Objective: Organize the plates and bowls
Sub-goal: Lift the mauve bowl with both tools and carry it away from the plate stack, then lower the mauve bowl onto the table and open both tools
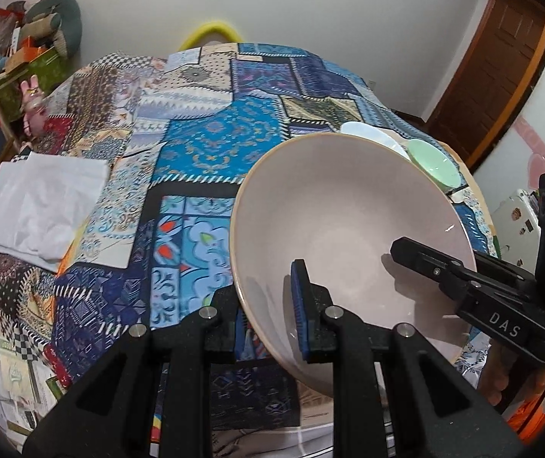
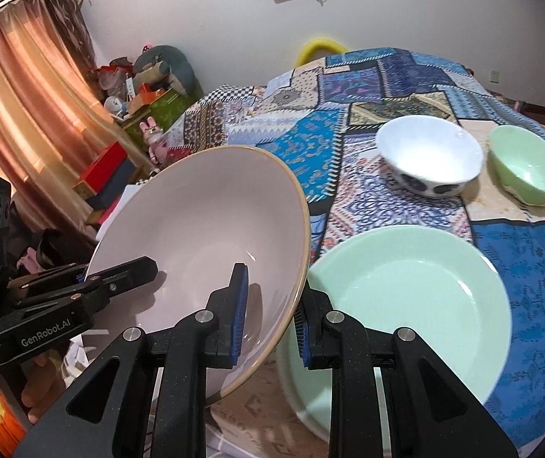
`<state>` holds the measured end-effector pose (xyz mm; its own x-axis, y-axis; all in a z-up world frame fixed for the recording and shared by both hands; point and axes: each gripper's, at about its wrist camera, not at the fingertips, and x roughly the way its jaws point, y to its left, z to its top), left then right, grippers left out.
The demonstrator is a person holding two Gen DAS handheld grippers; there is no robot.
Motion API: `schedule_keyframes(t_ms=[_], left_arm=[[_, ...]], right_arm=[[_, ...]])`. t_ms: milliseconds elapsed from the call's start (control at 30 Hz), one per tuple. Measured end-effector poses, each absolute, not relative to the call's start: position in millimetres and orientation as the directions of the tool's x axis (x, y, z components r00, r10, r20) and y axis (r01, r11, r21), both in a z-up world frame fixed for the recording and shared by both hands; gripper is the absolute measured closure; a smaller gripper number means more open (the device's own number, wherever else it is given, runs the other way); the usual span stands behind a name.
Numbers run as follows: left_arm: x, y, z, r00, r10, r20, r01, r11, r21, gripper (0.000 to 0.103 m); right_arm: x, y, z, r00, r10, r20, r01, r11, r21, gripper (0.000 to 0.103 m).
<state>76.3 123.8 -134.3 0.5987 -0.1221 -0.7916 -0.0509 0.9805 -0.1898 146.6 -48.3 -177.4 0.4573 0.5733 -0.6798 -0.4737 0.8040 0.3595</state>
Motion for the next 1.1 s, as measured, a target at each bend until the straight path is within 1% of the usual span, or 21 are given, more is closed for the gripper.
schedule_keyframes(t_ms=[500, 900, 1100], left_arm=[[73, 167, -178, 0.549, -0.11, -0.828, -0.129, 0.968, -0.214, 0.083], [81, 191, -213, 0.498, -0.094, -0.862, -0.174, 0.963, -0.205, 0.083], [86, 199, -226, 0.486, -0.11, -0.867, -0.191, 0.955, -0.228, 0.083]], right_arm=[[148, -6, -206, 0.376, 0.544, -0.75, -0.504, 0.799, 0.326, 0.083], [155, 24, -233, 0.313, 0.511, -0.801, -0.516, 0.799, 0.308, 0.083], [156, 34, -241, 0.318, 0.473, -0.822, -0.532, 0.806, 0.259, 0.083]])
